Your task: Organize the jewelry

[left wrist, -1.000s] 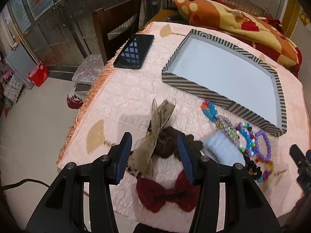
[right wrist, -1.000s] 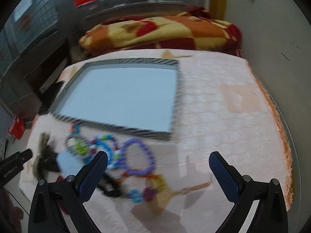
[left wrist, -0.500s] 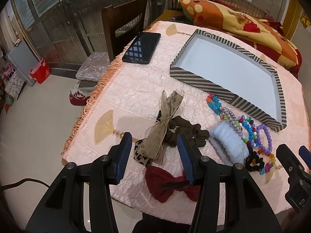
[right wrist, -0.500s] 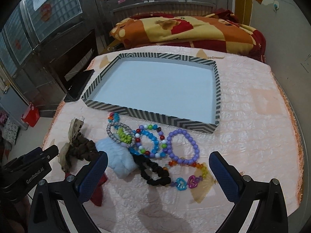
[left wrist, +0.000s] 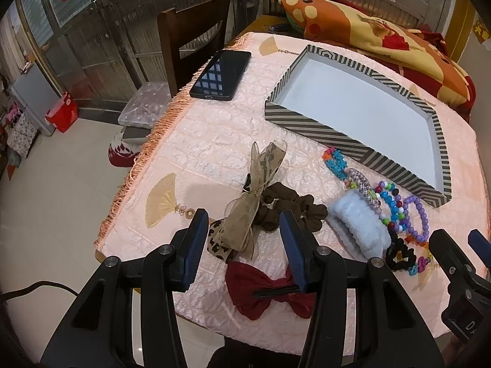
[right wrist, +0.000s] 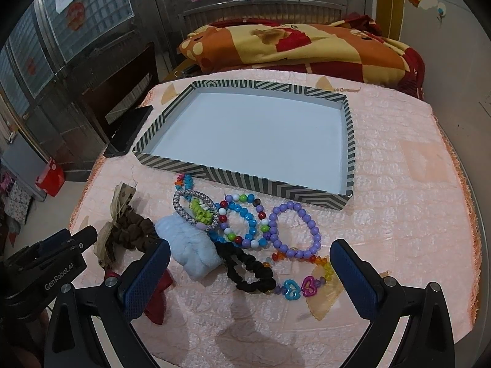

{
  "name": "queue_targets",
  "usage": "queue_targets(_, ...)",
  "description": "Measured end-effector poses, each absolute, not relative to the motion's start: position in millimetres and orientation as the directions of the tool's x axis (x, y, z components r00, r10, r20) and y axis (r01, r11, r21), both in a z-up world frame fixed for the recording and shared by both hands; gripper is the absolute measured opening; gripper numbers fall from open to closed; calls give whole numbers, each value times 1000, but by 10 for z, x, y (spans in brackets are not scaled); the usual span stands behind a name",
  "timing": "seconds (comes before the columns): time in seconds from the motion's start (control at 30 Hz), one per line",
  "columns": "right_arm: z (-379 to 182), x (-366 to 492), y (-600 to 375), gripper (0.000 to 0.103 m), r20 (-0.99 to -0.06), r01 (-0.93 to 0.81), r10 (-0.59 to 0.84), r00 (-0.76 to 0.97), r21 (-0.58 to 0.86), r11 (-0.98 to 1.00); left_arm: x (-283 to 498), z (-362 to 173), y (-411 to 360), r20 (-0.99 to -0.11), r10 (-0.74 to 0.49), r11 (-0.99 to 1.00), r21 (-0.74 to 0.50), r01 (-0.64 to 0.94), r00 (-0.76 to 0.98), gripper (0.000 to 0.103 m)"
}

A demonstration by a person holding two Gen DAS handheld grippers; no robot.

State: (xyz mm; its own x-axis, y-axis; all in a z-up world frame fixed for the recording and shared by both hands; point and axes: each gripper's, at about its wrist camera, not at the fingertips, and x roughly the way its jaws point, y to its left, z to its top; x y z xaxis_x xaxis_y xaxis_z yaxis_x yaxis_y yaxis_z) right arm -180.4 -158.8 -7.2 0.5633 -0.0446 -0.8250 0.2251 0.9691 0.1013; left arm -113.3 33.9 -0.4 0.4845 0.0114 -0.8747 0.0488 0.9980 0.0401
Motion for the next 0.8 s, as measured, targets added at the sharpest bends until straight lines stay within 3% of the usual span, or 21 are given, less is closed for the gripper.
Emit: queue_targets(0.8,-142,-1774,-1570,103,-840,233,-40,541,105,967,-1153,-50,263,-880,10,997,47,67,475,48)
